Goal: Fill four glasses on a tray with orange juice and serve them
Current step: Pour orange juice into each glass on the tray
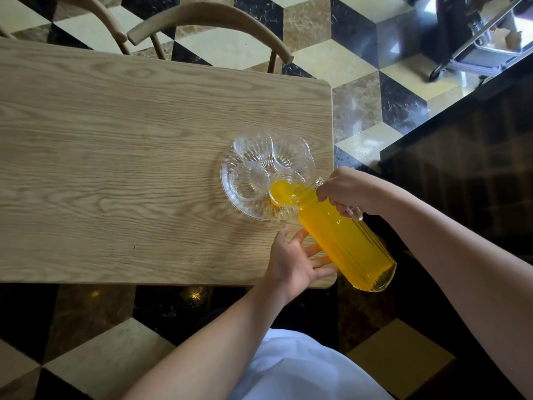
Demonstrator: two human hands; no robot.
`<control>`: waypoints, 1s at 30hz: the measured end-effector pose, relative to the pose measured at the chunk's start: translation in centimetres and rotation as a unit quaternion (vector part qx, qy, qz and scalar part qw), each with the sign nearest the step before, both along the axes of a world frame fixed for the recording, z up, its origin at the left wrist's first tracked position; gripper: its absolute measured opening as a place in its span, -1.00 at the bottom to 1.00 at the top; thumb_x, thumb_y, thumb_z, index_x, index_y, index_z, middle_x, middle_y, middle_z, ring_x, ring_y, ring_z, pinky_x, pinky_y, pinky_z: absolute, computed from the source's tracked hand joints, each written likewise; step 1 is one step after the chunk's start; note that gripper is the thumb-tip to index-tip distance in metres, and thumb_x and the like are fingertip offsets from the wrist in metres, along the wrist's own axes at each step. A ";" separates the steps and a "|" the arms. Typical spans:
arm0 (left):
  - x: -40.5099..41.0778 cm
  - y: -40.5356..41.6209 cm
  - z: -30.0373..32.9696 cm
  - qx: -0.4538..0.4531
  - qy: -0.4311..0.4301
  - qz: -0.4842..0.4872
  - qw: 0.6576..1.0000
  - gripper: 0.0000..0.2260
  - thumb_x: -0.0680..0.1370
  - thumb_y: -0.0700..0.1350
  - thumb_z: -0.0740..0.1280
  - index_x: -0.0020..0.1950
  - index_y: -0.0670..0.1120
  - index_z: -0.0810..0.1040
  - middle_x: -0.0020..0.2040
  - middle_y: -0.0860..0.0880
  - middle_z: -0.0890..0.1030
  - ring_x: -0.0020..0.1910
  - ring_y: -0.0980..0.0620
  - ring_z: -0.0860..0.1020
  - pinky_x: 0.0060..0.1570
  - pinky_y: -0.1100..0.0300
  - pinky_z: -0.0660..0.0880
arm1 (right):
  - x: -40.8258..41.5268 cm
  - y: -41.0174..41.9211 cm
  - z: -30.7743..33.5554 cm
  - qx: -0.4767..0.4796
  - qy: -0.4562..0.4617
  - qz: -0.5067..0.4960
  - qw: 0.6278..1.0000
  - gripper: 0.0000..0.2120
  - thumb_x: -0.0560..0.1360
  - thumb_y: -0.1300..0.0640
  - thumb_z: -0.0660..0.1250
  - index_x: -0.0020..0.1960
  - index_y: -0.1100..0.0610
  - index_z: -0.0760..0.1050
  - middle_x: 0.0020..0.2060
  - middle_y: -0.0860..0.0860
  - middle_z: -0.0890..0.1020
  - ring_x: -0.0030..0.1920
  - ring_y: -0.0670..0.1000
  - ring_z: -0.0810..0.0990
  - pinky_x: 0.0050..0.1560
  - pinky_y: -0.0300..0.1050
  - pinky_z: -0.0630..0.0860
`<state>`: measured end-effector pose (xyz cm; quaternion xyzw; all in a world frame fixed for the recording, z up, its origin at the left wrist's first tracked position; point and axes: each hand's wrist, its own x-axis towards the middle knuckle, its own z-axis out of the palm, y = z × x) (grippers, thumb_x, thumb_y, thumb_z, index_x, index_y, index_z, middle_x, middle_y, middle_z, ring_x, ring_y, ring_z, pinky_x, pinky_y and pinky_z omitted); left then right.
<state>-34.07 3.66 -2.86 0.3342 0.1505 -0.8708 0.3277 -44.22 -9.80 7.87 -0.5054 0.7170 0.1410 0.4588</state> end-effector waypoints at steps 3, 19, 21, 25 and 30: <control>0.2 0.1 -0.1 0.002 0.004 0.003 1.000 -0.42 0.63 0.34 0.01 0.47 0.01 0.38 0.43 -0.34 0.46 0.39 -0.46 0.43 0.26 -0.41 0.40 | 0.3 -0.1 0.2 0.005 -0.001 -0.003 1.000 -0.71 0.53 0.20 0.35 -0.35 0.24 0.43 -0.62 0.07 0.40 -0.64 0.04 0.34 -0.48 -0.20 0.30; 0.2 0.1 0.4 0.002 0.001 -0.009 1.000 -0.49 0.64 0.30 0.01 0.39 0.01 0.44 0.41 -0.33 0.47 0.38 -0.46 0.43 0.38 -0.49 0.26 | 0.5 -0.6 0.1 0.027 0.017 0.000 1.000 -0.73 0.54 0.20 0.33 -0.32 0.26 0.45 -0.51 0.15 0.42 -0.57 0.05 0.37 -0.48 -0.20 0.29; 0.2 0.0 0.5 -0.002 -0.003 -0.012 1.000 -0.52 0.65 0.30 0.01 0.34 0.03 0.46 0.41 -0.33 0.47 0.37 -0.45 0.44 0.39 -0.48 0.27 | 0.5 -0.7 0.2 0.025 0.018 0.004 1.000 -0.72 0.54 0.19 0.33 -0.32 0.26 0.46 -0.52 0.14 0.43 -0.58 0.05 0.37 -0.49 -0.21 0.29; 0.2 -0.1 0.5 -0.016 -0.023 -0.029 0.999 -0.56 0.65 0.28 0.01 0.30 0.05 0.47 0.38 -0.31 0.50 0.35 -0.43 0.47 0.39 -0.45 0.29 | 0.3 -0.8 0.0 0.027 0.012 -0.001 1.000 -0.75 0.54 0.20 0.33 -0.30 0.26 0.46 -0.50 0.14 0.42 -0.57 0.04 0.36 -0.46 -0.18 0.30; 0.0 0.0 0.4 -0.014 -0.042 -0.024 0.999 -0.57 0.65 0.22 0.03 0.37 0.04 0.43 0.34 -0.31 0.54 0.31 -0.42 0.52 0.31 -0.38 0.41 | 0.1 -0.6 -0.2 0.025 0.013 0.006 1.000 -0.75 0.53 0.19 0.34 -0.29 0.26 0.48 -0.49 0.14 0.45 -0.55 0.06 0.39 -0.46 -0.18 0.31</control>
